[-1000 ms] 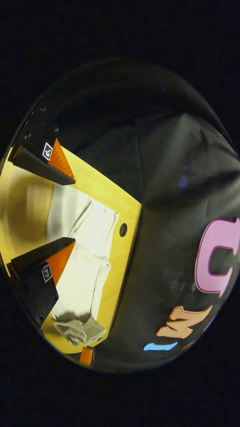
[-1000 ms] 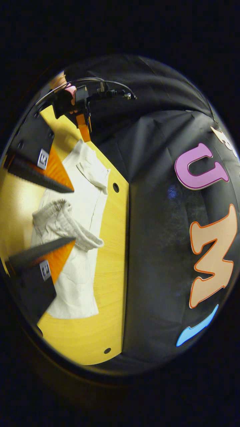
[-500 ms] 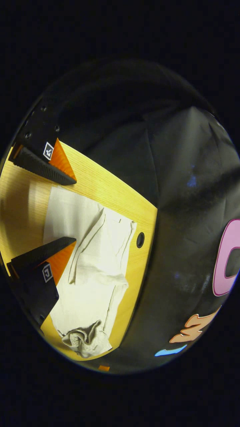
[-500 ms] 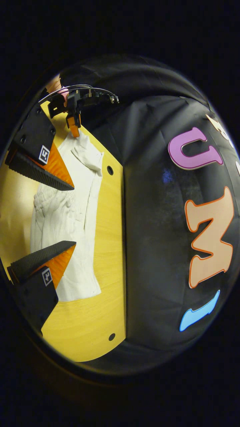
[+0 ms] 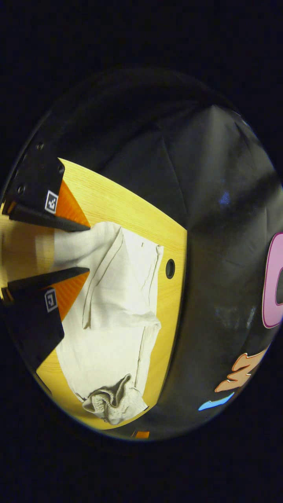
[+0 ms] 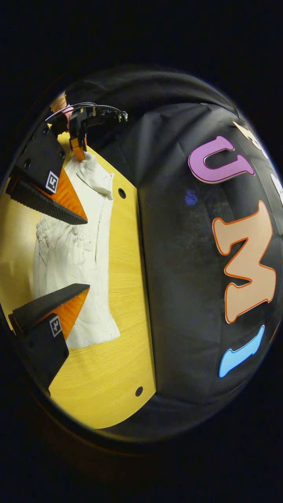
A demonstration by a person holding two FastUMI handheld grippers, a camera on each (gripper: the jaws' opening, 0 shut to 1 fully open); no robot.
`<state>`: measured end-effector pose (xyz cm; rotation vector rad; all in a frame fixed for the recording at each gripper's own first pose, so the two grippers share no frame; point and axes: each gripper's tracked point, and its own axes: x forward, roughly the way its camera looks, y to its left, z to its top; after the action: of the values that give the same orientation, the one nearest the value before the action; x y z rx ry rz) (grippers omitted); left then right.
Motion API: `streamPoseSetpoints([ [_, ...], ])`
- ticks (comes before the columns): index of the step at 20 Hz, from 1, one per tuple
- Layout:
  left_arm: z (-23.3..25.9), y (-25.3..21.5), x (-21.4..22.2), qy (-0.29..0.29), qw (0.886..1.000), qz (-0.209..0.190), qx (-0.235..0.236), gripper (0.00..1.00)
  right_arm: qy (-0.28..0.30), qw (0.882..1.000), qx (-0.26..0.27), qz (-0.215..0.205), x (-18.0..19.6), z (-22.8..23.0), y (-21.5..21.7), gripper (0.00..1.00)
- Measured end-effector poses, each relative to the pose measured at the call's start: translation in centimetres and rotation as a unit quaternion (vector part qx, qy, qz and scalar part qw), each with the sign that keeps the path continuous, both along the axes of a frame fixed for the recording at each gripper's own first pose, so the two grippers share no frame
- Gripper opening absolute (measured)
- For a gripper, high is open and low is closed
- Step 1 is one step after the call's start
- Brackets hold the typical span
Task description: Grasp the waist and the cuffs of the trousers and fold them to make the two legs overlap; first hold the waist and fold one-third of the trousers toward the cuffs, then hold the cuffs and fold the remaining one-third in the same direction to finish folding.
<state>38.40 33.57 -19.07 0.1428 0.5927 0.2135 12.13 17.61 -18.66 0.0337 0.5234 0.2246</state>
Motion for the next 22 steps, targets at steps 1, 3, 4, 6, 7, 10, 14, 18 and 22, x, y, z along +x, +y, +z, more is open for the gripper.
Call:
streamPoseSetpoints([
  [1,-0.1,-0.7,0.3,-0.003,1.0,-0.006,-0.005,0.46,0.0,1.0,0.0,-0.002,0.1,0.1,-0.2,0.96],
  [3,-0.2,-1.1,0.5,-0.007,1.0,-0.007,-0.012,0.15,0.002,1.0,-0.001,-0.004,0.0,0.2,-0.6,0.96],
  [4,-0.2,-1.2,0.7,-0.012,1.0,-0.006,-0.014,0.05,0.002,1.0,-0.003,-0.005,0.1,0.3,-0.8,0.96],
  [6,0.2,-1.2,0.8,-0.024,0.999,0.001,-0.025,0.0,0.002,1.0,-0.007,-0.005,0.0,0.3,-1.3,0.96],
  [7,0.2,-1.3,0.6,-0.026,0.999,0.007,-0.03,0.0,0.003,1.0,-0.01,-0.005,-0.1,0.3,-1.5,0.96],
  [10,0.8,-2.4,0.8,-0.04,0.998,0.013,-0.05,0.0,0.0,1.0,-0.013,-0.008,-0.1,0.9,-2.3,0.96],
  [14,3.5,-5.2,1.2,-0.076,0.995,0.01,-0.068,0.0,-0.01,1.0,-0.011,-0.015,-0.5,2.0,-3.8,0.96],
  [18,7.4,-10.4,1.9,-0.118,0.989,-0.014,-0.086,0.0,-0.017,1.0,-0.015,-0.022,-1.5,3.0,-6.3,0.96],
  [22,10.8,-17.7,2.8,-0.141,0.984,-0.068,-0.082,0.0,-0.017,0.999,-0.017,-0.029,-2.7,3.9,-9.3,0.96],
])
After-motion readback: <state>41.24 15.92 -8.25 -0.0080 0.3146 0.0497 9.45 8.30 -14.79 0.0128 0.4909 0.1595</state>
